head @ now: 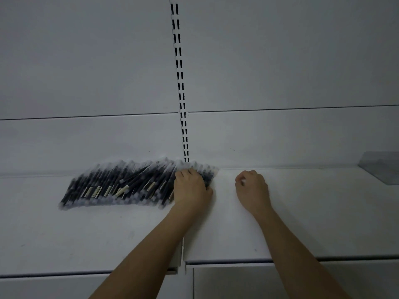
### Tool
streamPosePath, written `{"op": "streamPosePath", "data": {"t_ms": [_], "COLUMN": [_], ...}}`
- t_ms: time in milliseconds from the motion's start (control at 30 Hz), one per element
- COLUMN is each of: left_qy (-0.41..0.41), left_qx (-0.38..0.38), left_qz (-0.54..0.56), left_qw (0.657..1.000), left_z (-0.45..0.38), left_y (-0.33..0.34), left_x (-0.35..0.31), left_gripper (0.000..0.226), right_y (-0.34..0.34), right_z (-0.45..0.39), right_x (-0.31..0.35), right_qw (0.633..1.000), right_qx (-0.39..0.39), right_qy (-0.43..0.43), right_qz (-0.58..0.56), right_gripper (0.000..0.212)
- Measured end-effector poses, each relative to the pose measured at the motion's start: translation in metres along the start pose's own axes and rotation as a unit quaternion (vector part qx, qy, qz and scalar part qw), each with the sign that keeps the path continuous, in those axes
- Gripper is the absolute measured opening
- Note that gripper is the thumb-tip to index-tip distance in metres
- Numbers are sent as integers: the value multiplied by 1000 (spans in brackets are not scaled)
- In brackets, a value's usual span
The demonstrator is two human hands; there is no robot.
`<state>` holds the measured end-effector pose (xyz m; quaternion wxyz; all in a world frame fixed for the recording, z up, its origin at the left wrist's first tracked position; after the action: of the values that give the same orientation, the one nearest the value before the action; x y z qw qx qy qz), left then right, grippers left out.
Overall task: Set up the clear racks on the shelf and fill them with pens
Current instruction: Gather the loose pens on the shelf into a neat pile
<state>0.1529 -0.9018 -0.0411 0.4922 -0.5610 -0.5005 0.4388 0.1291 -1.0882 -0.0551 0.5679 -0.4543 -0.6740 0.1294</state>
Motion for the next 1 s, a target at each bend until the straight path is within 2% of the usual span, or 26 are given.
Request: {"op": "streamPosePath", "data": {"t_ms": [167, 333, 467, 567, 633, 700, 733, 800, 867, 933, 1000], "left_qy": [-40, -35, -35, 24, 73, 109, 125, 169, 223, 248, 236], "left_qx": [32, 60, 89, 88, 86, 77, 70, 28, -34, -59, -72], "left_qz": [31, 50, 87, 76, 64, 86, 131, 277, 429, 556, 614], "left_qw": [998, 996, 992, 993, 992, 987, 981, 945, 875, 791, 749], "left_z": [-10, -13, -18, -13, -5, 4, 8, 17, 33, 46, 50], "left_y": [6, 3, 6, -2, -9, -14, -17, -29, -53, -68, -69], "left_x": [-12, -9, -10, -25, -36, -42, -44, -49, -52, -50, -43], "left_gripper": [69, 72, 57, 36, 21, 20, 22, 29, 37, 46, 41], "right_y": [-1, -2, 0, -2, -11, -11, -9, -12, -30, -48, -54], "right_z": [0, 0, 1, 2, 6, 13, 17, 21, 24, 27, 32], "right_x": [-2, -7, -8, -8, -8, -3, 6, 36, 73, 103, 120], "right_qw": [1000, 997, 996, 992, 972, 929, 907, 877, 867, 891, 919], "right_qx": [-6, -8, -6, -4, -30, -25, -7, 28, 38, 36, 47], "right_qy": [0, 13, 19, 51, 99, 158, 166, 132, 58, -13, -58], "right_qz": [-31, -73, -81, -117, -209, -334, -387, -462, -493, -452, -387], "right_gripper": [13, 15, 14, 12, 14, 31, 40, 48, 50, 52, 56]}}
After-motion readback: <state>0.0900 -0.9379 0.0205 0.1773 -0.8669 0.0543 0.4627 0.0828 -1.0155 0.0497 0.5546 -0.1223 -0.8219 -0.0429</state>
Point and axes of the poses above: each hand's wrist, its own z-axis away from the middle knuckle, its own y-axis out of the palm, x = y × z, the point moved 10 cm from there along -z, towards the middle knuckle, and after that the axes turned 4 degrees about -z, right-handed, at the moved point
